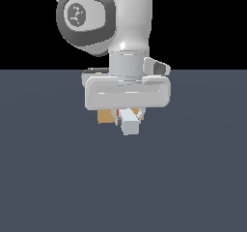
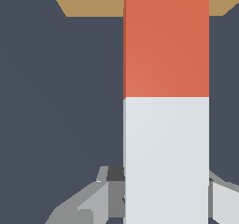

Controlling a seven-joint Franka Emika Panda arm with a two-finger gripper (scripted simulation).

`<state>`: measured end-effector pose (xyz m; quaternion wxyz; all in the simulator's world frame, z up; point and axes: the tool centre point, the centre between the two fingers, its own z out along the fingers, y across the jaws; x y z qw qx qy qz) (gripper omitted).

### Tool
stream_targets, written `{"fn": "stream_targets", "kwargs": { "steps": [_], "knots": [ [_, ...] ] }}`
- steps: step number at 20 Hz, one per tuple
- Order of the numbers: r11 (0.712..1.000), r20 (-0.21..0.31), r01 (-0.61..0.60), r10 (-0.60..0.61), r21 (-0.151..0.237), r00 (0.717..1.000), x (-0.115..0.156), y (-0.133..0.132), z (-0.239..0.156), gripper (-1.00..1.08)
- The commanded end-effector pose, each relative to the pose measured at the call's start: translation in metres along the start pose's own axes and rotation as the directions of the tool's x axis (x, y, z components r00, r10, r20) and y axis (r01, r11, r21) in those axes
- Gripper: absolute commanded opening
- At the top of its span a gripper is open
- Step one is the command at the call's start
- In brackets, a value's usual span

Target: Insert the peg into the horizontal hole in a box.

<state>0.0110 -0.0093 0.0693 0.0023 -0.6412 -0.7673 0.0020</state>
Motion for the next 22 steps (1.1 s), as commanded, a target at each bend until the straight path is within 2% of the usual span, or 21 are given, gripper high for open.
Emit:
{"fn": "stream_targets", "kwargs": {
  "steps": [1,5,14,18,22],
  "knots": [
    [1.000,0.000,0.001,-0.001,-0.002,1.000,0.005,0.001,-0.001,-1.00],
    [1.000,0.000,0.001,-0.001,-0.003,1.000,0.024,0.000,-0.002,-1.00],
    [1.000,0.001,0.002,-0.002,-0.007,1.000,0.087,0.002,-0.004,-1.00],
    [1.000,0.001,0.002,-0.002,-0.007,1.000,0.098,0.002,-0.004,-1.00],
    [1.000,0.001,0.002,-0.002,-0.008,1.000,0.097,0.004,-0.004,-1.00]
  ]
}}
